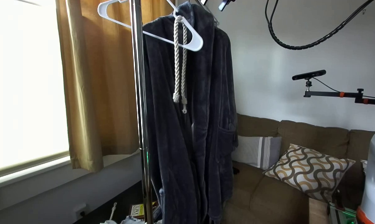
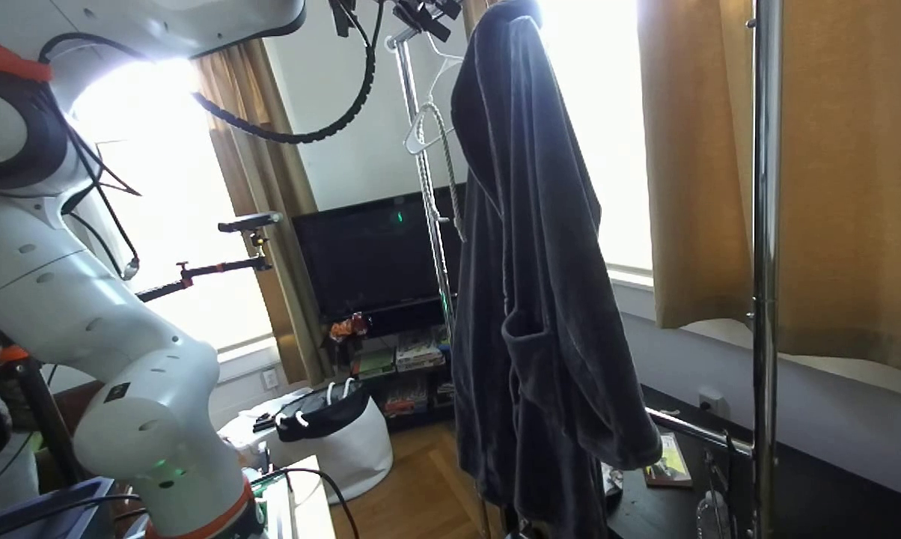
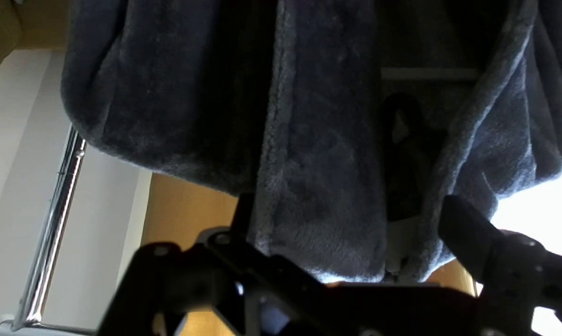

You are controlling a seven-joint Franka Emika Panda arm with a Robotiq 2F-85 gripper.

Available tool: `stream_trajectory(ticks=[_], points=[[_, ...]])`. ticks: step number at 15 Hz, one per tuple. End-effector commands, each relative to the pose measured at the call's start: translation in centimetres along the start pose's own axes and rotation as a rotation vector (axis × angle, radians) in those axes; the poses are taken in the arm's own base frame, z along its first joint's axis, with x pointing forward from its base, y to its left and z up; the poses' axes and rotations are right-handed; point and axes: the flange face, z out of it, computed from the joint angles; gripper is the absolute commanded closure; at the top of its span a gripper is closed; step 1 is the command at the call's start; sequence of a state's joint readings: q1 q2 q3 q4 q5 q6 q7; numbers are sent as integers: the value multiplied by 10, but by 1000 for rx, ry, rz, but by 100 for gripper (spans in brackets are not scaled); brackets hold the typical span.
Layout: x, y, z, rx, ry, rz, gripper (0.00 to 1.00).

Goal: Move the hanger with the rob to the bottom rod

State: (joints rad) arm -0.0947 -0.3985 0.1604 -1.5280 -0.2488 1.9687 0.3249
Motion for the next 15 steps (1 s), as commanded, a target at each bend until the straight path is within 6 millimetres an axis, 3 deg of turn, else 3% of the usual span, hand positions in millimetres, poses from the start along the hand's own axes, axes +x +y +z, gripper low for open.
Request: stream_trajectory(ticks=[1, 6, 9, 10, 13, 15], points=[[22, 5, 15, 74, 16, -109, 0], [52, 46, 24, 133, 51, -210, 0], [64, 72, 34, 318, 73, -263, 0], [55, 62, 32, 232, 64, -232, 0], [57, 68, 37, 235, 64, -236, 0], [53, 68, 44, 321, 36, -370, 0]])
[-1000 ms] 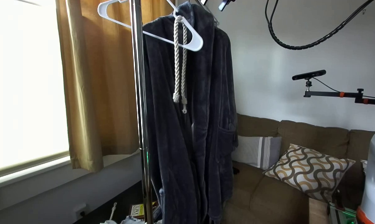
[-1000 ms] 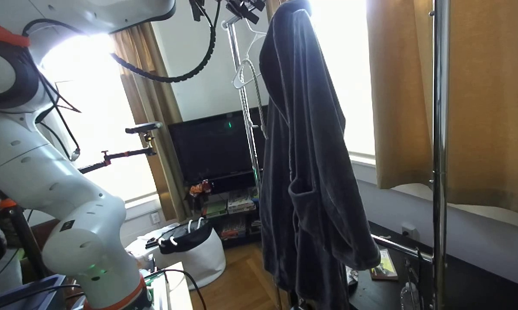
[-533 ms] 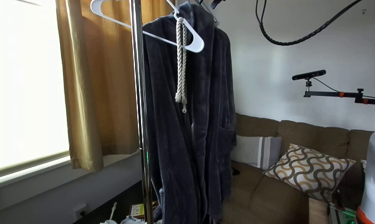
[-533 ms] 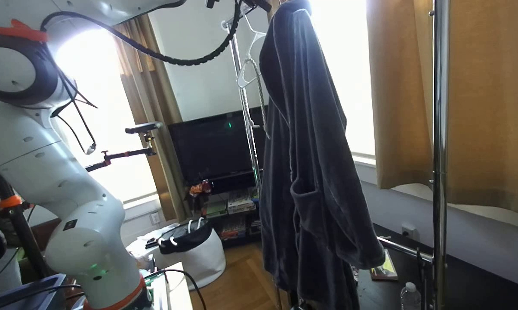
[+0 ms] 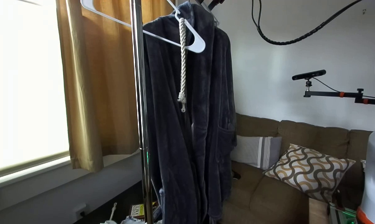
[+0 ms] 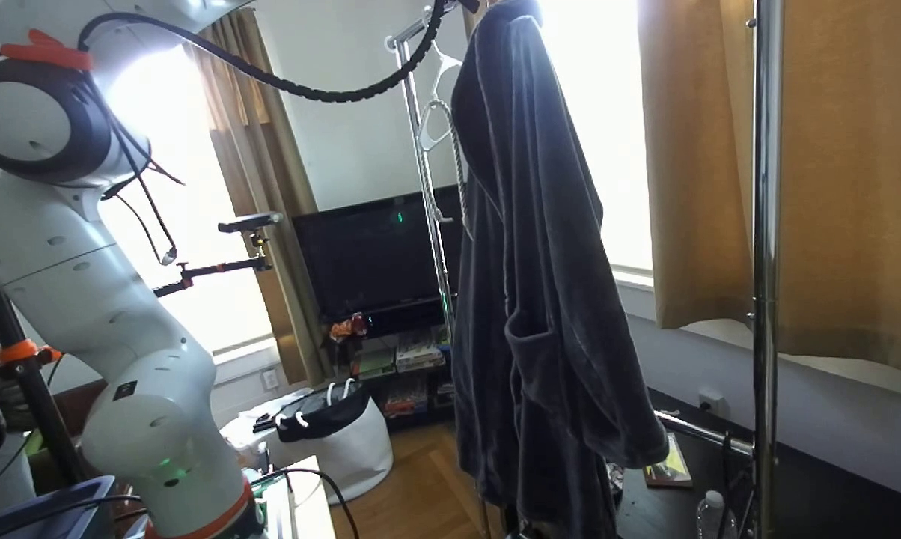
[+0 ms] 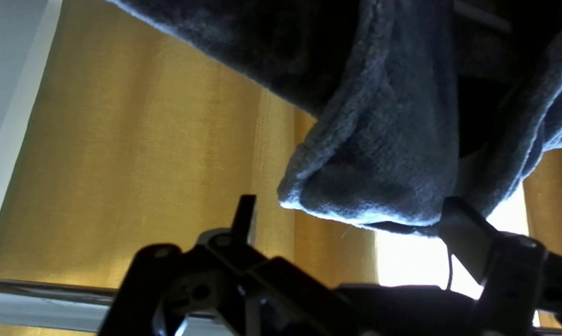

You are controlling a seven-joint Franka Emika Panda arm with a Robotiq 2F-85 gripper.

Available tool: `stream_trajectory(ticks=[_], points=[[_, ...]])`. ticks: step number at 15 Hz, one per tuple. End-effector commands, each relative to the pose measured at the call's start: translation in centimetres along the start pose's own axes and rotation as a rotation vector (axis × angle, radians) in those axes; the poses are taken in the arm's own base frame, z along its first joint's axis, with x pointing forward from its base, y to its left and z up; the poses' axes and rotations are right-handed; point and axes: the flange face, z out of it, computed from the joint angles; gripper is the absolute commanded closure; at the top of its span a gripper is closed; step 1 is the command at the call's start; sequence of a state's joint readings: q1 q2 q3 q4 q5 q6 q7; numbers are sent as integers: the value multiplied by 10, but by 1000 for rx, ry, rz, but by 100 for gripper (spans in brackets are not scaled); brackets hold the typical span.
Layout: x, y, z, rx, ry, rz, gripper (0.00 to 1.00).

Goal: Move the hanger with the rob to the bottom rod

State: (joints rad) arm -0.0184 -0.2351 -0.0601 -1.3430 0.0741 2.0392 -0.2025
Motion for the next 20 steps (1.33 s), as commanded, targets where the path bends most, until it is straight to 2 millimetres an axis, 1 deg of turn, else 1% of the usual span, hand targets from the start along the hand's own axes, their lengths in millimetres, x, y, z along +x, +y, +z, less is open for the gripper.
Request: stream_trajectory(ticks=[1, 3, 6, 9, 11, 13, 16, 18, 19, 20], points=[[-9, 7, 8, 110, -47, -149, 0], [-14, 21, 14, 195, -58, -216, 0], [-16, 48, 18, 324, -31, -316, 0], [-14, 67, 23, 432, 16, -362, 0], [-13, 67, 36, 509, 2, -376, 0], [-13, 60, 55, 582, -36, -390, 0], [-11, 44, 85, 653, -98, -407, 0], [-5, 26, 103, 636, -128, -416, 0], [0, 18, 109, 611, -121, -404, 25], [7, 9, 112, 583, -104, -388, 26]])
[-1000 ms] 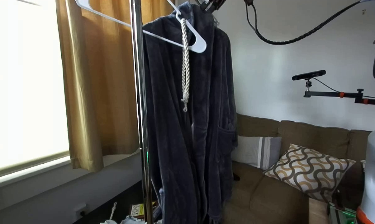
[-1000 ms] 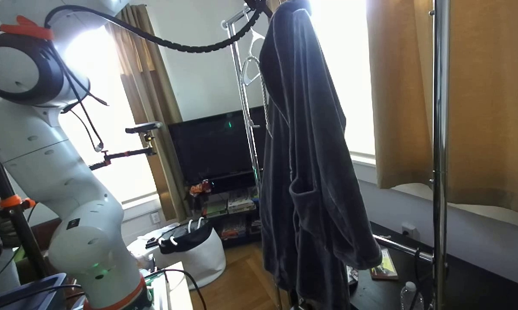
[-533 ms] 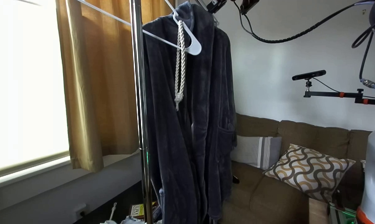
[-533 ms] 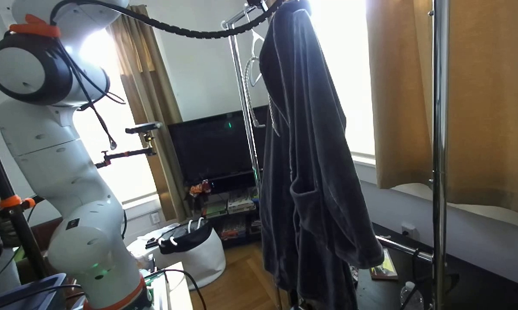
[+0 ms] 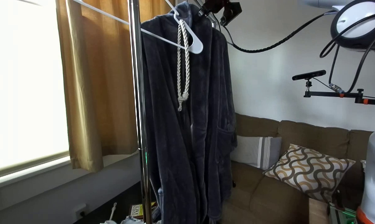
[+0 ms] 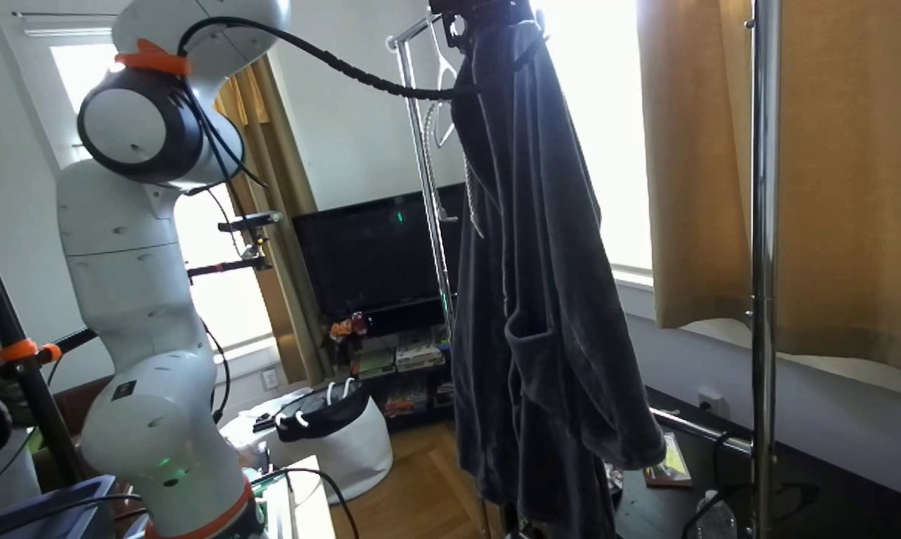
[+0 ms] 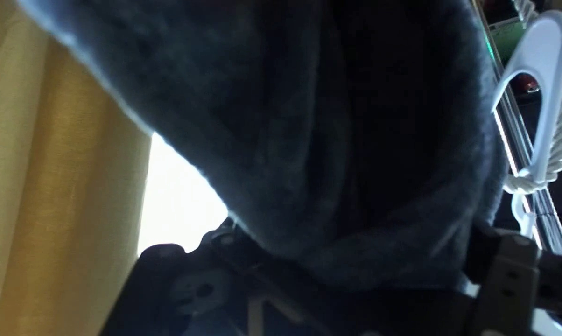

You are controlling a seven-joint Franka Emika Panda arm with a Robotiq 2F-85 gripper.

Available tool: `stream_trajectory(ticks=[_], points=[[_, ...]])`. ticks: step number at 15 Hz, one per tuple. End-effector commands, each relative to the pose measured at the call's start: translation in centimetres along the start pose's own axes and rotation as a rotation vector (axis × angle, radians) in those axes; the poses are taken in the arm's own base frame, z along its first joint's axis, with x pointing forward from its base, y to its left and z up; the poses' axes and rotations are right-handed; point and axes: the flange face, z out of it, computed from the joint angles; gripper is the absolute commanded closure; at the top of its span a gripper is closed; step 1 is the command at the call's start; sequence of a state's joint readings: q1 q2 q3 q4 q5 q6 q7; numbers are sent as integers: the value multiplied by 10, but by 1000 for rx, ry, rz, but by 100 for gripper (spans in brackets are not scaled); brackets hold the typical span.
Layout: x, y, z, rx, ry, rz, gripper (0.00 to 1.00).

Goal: Move the hanger with the rob to the bottom rod

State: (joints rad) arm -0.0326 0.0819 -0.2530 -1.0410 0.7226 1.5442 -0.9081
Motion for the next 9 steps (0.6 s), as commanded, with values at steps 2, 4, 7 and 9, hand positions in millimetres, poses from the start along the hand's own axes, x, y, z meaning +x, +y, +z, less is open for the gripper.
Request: stream_trajectory(ticks=[2, 4, 7, 9], points=[[42, -9, 19, -135, 54, 74, 42], [60, -11, 23, -229, 119, 145, 58], [74, -10, 36, -344, 145, 241, 80], [77, -7, 42, -410, 157, 311, 95]])
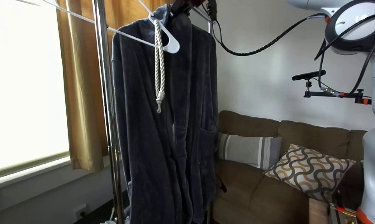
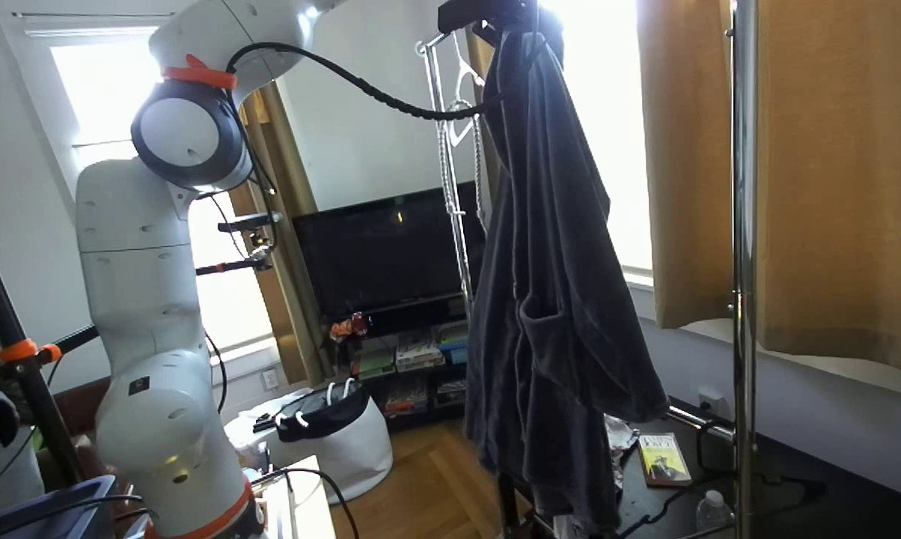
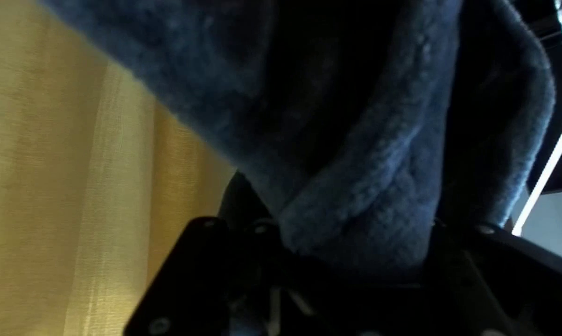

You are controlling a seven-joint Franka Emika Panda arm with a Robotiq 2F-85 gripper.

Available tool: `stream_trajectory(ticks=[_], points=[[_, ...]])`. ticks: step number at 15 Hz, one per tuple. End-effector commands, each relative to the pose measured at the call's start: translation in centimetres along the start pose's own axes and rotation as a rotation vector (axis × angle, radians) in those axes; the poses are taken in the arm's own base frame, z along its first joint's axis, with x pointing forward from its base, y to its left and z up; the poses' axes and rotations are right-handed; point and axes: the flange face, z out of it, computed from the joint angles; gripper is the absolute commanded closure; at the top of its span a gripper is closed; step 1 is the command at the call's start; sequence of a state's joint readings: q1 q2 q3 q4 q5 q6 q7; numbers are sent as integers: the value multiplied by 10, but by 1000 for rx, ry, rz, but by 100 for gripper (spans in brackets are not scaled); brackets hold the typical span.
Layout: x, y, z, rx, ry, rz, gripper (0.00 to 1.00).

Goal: Move the hanger with the rob to the bottom rod

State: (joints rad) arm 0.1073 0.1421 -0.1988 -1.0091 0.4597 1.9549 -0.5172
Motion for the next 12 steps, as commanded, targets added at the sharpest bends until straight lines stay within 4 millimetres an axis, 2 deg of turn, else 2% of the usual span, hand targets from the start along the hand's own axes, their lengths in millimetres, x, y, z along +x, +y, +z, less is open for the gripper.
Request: stream_trajectory(ticks=[1, 3, 5, 7, 12], points=[[12, -1, 3, -137, 44, 124, 99], [11, -2, 9, -166, 30, 152, 100], [7, -13, 5, -89, -8, 121, 99], [8, -23, -8, -35, -1, 110, 100], [14, -37, -64, -10, 71, 113, 99]])
